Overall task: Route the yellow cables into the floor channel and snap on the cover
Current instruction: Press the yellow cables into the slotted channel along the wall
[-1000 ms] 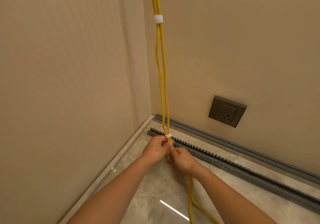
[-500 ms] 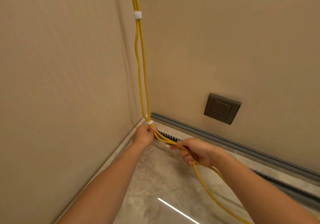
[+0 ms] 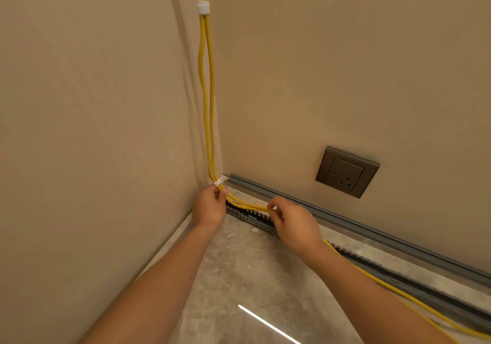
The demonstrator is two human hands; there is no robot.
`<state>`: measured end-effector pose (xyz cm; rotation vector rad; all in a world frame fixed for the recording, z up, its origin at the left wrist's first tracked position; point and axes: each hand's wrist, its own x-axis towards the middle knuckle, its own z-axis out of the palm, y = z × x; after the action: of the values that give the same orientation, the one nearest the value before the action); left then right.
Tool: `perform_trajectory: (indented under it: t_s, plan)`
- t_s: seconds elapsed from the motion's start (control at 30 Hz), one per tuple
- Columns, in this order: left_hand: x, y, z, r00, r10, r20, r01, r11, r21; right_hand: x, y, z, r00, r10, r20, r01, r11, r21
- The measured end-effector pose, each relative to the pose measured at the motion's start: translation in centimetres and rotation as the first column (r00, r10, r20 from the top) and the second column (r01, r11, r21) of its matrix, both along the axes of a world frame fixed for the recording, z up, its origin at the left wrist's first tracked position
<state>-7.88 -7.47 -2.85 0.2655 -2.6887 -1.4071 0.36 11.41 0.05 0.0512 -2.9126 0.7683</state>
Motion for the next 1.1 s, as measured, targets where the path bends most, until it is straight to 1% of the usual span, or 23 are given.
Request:
perform_trajectory:
  t_s: [0.17, 0.27, 0.4, 0.47, 0.6, 0.77, 0.83, 0.9, 0.93, 1.0, 1.1]
  plan:
    - [-0.2, 0.0, -0.9, 0.997, -0.017, -0.079, 0.017, 1.000, -0.006, -0.5, -0.2, -1.1, 0.999, 0.047, -0.019, -0.046, 0.997, 0.061]
    - [-0.1, -0.4, -1.3, 0.990, -0.034, -0.134, 0.028, 0.999, -0.040, -0.7, -0.3, -1.4, 0.998, 0.064, -0.007, -0.063, 0.993, 0.096]
    - [-0.2, -0.9, -1.4, 0.983, -0.062, -0.173, 0.050, 0.996, -0.074, -0.8, -0.9, -1.7, 0.996, 0.087, 0.012, -0.088, 0.978, 0.191]
    - [-0.3, -1.0, -1.5, 0.982, -0.071, -0.175, 0.056, 0.995, -0.088, -1.0, -1.0, -1.8, 0.994, 0.109, 0.023, -0.111, 0.962, 0.248]
    - [-0.7, -1.4, -1.4, 0.982, -0.091, -0.164, 0.073, 0.991, -0.113, -1.0, -0.6, -1.5, 0.976, 0.204, 0.078, -0.218, 0.915, 0.338]
    - [-1.7, -1.7, -1.3, 0.993, -0.086, -0.082, 0.072, 0.984, -0.162, -0.9, -0.2, -0.8, 0.959, 0.235, 0.159, -0.281, 0.870, 0.406]
    - [-2.1, -1.9, -1.4, 0.996, -0.077, -0.049, 0.071, 0.990, -0.119, -1.2, -0.2, -0.7, 0.966, 0.197, 0.167, -0.245, 0.901, 0.357]
    - [-2.1, -2.0, -1.8, 0.997, -0.071, -0.030, 0.070, 0.997, -0.037, -1.5, -0.3, -0.7, 0.981, 0.111, 0.160, -0.146, 0.963, 0.225]
    - [-1.9, -2.0, -2.0, 0.997, -0.066, -0.028, 0.066, 0.998, -0.008, -1.6, -0.3, -0.7, 0.986, 0.079, 0.148, -0.106, 0.978, 0.181]
    - [-1.6, -2.1, -2.3, 0.998, -0.059, -0.037, 0.060, 0.998, 0.014, -1.4, -0.6, -0.8, 0.992, 0.071, 0.104, -0.092, 0.974, 0.205]
    - [-1.6, -2.1, -2.2, 0.997, -0.059, -0.046, 0.060, 0.998, 0.030, -0.7, -0.4, -1.1, 0.989, 0.144, 0.016, -0.144, 0.961, 0.238]
